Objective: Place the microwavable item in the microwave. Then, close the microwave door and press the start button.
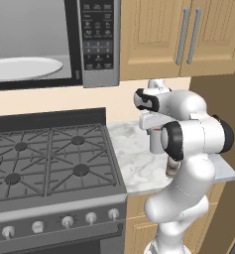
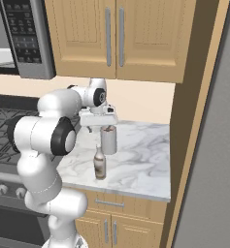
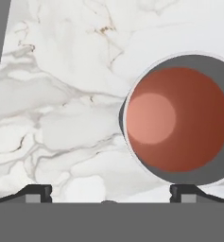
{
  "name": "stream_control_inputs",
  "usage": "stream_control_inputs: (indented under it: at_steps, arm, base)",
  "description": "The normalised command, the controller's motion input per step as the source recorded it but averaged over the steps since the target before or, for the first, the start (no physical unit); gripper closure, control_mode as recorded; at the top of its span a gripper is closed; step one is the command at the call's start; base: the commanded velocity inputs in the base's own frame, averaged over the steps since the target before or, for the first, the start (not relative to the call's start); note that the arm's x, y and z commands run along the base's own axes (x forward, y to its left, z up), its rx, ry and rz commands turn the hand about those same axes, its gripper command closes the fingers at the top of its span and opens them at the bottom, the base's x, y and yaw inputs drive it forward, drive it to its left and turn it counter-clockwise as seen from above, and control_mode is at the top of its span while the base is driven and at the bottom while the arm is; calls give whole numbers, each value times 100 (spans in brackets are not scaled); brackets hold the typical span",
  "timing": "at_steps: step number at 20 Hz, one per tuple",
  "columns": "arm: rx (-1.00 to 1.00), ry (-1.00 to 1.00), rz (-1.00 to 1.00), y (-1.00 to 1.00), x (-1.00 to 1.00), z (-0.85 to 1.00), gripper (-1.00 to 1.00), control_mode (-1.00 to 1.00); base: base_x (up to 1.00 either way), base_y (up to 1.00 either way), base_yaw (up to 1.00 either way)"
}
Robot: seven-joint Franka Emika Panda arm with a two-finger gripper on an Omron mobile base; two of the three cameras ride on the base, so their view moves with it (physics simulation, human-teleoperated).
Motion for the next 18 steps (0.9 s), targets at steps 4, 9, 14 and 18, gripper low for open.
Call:
stream_control_inputs:
  at_steps: [4, 9, 14, 18]
  arm:
    - [0, -1, 3, 0, 0, 0, -100, -100]
    - [0, -5, 2, 0, -6, 0, -100, -100]
    - [0, -3, 0, 0, -1, 0, -100, -100]
    - [0, 0, 1, 0, 10, -13, -100, -100]
  base:
    - [0, 0, 0]
    - [0, 0, 0]
    - [0, 0, 0]
    - [0, 0, 0]
